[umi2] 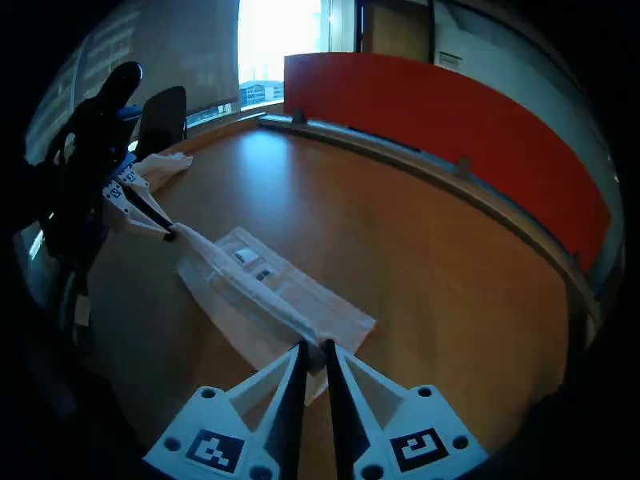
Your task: Fold towel
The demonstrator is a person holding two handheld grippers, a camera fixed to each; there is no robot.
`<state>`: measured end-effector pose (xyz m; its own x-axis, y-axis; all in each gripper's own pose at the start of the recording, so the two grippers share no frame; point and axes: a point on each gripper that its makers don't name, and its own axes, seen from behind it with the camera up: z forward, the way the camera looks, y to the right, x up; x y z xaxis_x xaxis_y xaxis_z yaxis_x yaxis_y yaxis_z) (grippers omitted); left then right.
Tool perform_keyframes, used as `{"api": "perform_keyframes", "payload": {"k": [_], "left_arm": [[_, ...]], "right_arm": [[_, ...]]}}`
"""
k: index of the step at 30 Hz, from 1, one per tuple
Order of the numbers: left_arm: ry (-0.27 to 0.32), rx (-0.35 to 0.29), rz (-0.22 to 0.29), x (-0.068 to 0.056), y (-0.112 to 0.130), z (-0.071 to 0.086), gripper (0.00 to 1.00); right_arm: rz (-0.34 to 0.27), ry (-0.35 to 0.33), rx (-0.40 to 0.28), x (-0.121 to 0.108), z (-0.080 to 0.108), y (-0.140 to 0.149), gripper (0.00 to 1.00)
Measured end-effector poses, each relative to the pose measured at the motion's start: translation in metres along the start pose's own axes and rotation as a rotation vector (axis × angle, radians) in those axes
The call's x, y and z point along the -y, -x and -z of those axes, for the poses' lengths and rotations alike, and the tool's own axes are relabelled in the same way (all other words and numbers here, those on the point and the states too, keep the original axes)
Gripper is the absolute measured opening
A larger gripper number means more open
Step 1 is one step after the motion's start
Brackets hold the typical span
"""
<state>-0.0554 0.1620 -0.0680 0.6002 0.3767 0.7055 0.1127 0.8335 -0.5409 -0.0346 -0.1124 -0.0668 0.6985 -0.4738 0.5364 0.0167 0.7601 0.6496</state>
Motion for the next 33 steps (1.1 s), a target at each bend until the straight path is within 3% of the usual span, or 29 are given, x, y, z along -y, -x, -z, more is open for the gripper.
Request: {"api": "perform_keyframes", "payload": {"k": [17, 33], "left_arm": [[-0.032, 0.04, 0.034, 0.023, 0.011, -0.043, 0.13], [-0.113, 0.046, 0.011, 0.046, 0.001, -0.069, 0.36]], "right_arm": [[-0.034, -0.003, 0.064, -0.006, -0.037, 0.024, 0.17], [-0.078, 0.05, 0.094, -0.021, -0.06, 0.034, 0.24]]}}
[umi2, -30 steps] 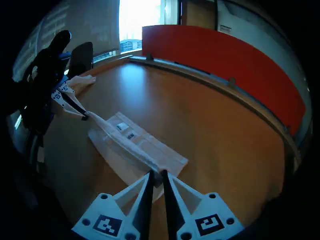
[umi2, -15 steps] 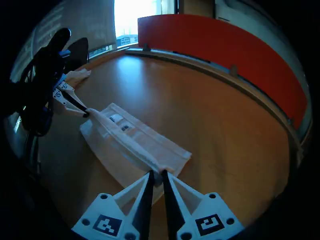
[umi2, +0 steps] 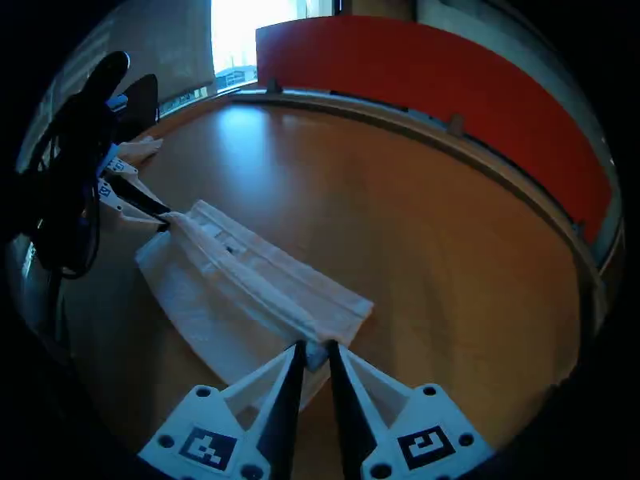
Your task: Fold towel
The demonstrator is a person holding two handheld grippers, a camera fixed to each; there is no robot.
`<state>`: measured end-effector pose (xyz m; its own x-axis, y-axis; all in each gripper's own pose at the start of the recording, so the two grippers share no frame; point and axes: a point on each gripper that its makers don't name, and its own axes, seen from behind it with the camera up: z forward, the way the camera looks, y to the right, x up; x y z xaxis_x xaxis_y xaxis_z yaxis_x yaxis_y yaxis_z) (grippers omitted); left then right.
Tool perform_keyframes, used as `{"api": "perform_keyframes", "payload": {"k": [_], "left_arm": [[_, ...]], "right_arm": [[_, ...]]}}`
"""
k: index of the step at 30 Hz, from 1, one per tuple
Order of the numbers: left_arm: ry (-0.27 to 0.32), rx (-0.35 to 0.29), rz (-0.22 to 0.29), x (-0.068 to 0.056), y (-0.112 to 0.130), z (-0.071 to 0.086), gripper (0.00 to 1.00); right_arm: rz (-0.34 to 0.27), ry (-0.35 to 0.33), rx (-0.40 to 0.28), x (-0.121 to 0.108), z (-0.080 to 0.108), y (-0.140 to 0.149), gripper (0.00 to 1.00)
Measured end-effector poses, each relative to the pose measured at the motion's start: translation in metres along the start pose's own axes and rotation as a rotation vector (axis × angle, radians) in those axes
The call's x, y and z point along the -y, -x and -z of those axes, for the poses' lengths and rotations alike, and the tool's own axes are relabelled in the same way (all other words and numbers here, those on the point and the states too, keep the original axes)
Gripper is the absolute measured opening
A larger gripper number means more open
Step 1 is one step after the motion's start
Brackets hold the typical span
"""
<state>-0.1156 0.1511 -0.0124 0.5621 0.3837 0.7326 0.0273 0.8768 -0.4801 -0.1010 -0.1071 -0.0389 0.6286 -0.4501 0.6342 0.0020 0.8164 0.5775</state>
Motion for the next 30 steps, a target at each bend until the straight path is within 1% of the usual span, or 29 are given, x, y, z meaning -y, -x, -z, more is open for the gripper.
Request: {"api": "perform_keyframes", "payload": {"k": [2, 8, 10, 14, 16, 18, 20, 21, 22, 24, 26, 28, 30], "left_arm": [[-0.006, 0.0, -0.008, 0.002, -0.001, -0.002, 0.37], [-0.024, -0.005, -0.028, 0.007, -0.004, -0.004, 0.38], [-0.032, -0.008, -0.031, 0.009, -0.007, -0.005, 0.45], [-0.05, -0.013, -0.034, 0.015, -0.011, -0.006, 0.48], [-0.057, -0.017, -0.036, 0.017, -0.013, -0.006, 0.66], [-0.062, -0.022, -0.039, 0.019, -0.015, -0.005, 0.81], [-0.061, -0.024, -0.039, 0.019, -0.016, -0.004, 0.89], [-0.061, -0.025, -0.038, 0.019, -0.016, -0.004, 0.9], [-0.062, -0.024, -0.036, 0.02, -0.016, -0.003, 0.92], [-0.062, -0.024, -0.031, 0.021, -0.015, -0.001, 0.92], [-0.056, -0.023, -0.023, 0.02, -0.014, 0.001, 0.92], [-0.049, -0.026, -0.014, 0.019, -0.014, 0.004, 0.92], [-0.041, -0.032, -0.005, 0.017, -0.014, 0.007, 0.92]], "right_arm": [[0.0, 0.007, 0.001, -0.002, -0.002, 0.0, 0.25], [0.002, 0.03, 0.0, -0.009, -0.006, -0.004, 0.32], [0.002, 0.042, 0.0, -0.014, -0.008, -0.006, 0.33], [0.003, 0.06, -0.004, -0.02, -0.009, -0.01, 0.35], [0.006, 0.067, -0.009, -0.022, -0.008, -0.013, 0.38], [0.011, 0.074, -0.015, -0.024, -0.006, -0.015, 0.46], [0.015, 0.079, -0.018, -0.025, -0.005, -0.015, 0.55], [0.016, 0.081, -0.019, -0.025, -0.004, -0.015, 0.63], [0.016, 0.082, -0.019, -0.025, -0.004, -0.014, 0.68], [0.014, 0.081, -0.019, -0.025, -0.003, -0.013, 0.73], [0.008, 0.077, -0.02, -0.023, -0.002, -0.012, 0.82], [0.001, 0.072, -0.024, -0.021, 0.0, -0.012, 0.84], [-0.005, 0.068, -0.028, -0.018, 0.002, -0.011, 0.84]]}}
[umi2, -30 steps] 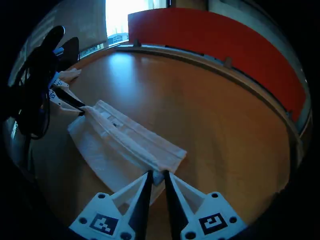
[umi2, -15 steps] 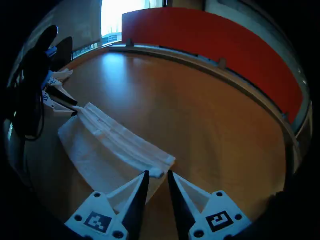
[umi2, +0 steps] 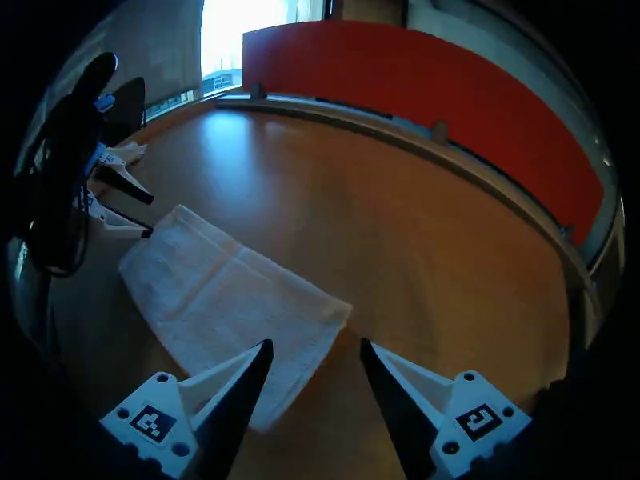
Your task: Fold towel
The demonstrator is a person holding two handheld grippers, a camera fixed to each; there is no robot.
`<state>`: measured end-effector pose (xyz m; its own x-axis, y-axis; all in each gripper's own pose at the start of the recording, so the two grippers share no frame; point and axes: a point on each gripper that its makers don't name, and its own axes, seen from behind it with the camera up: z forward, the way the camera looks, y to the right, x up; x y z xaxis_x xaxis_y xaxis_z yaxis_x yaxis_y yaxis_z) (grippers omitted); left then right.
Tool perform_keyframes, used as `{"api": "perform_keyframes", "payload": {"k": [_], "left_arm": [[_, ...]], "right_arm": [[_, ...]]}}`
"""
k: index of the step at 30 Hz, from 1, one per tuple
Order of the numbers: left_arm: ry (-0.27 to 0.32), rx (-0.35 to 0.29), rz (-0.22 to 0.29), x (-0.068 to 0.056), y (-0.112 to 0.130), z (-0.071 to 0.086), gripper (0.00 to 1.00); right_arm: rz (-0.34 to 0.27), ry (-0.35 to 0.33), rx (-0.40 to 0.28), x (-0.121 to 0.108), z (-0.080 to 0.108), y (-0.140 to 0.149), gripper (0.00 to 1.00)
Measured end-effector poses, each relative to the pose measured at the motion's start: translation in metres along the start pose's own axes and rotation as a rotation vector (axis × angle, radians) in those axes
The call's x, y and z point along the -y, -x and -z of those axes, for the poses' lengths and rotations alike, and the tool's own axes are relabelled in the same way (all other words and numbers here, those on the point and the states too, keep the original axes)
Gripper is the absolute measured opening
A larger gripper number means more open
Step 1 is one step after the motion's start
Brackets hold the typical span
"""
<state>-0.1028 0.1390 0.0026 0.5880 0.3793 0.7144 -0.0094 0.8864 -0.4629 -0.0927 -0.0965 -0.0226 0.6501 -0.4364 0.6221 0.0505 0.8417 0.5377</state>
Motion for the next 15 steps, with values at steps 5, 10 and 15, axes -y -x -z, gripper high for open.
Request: {"api": "perform_keyframes", "payload": {"k": [5, 10, 15], "left_arm": [[0.003, -0.007, 0.017, -0.001, 0.003, 0.008, 0.92], [-0.002, -0.007, 0.015, -0.001, 0.01, 0.017, 0.92], [-0.007, -0.004, 0.019, -0.003, 0.022, 0.028, 0.92]], "right_arm": [[-0.007, 0.0, -0.006, 0.005, 0.008, 0.002, 0.84], [-0.01, 0.0, -0.008, 0.01, 0.018, 0.007, 0.84], [-0.013, 0.003, -0.008, 0.015, 0.028, 0.014, 0.84]]}}
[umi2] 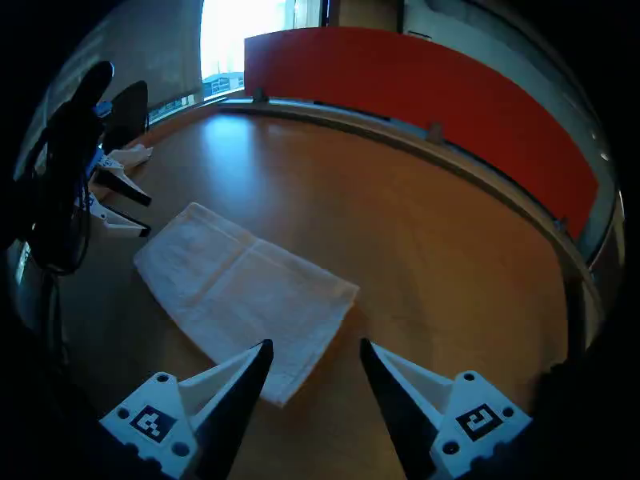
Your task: Fold towel
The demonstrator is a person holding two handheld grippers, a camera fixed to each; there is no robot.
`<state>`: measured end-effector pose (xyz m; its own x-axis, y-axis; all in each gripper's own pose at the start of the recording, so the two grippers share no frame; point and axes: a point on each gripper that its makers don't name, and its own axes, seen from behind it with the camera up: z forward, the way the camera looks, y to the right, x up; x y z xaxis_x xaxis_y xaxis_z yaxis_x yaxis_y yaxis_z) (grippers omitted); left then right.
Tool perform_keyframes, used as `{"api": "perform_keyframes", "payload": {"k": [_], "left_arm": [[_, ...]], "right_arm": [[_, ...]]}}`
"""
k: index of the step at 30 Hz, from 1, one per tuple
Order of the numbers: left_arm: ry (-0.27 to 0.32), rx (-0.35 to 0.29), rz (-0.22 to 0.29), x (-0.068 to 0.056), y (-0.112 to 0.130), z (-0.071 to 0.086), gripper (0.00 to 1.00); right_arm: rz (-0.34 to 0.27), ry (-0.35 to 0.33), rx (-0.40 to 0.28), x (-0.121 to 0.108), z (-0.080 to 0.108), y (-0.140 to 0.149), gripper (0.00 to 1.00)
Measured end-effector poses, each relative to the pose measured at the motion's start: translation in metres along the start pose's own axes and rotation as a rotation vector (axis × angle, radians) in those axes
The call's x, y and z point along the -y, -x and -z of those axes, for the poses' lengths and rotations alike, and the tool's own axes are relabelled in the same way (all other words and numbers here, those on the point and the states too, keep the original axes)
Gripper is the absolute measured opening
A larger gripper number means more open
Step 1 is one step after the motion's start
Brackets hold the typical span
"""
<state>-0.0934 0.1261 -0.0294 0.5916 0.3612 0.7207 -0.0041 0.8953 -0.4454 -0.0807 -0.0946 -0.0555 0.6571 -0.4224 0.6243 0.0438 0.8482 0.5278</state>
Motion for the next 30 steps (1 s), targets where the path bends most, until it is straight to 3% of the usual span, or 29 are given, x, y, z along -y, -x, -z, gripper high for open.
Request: {"api": "perform_keyframes", "payload": {"k": [12, 30], "left_arm": [[-0.011, -0.002, 0.05, -0.006, 0.029, 0.025, 0.92], [-0.05, -0.018, 0.092, -0.008, 0.048, 0.044, 0.92]], "right_arm": [[-0.008, 0.008, -0.002, 0.011, 0.024, 0.016, 0.84], [0.034, -0.03, 0.008, 0.015, 0.025, 0.027, 0.84]]}}
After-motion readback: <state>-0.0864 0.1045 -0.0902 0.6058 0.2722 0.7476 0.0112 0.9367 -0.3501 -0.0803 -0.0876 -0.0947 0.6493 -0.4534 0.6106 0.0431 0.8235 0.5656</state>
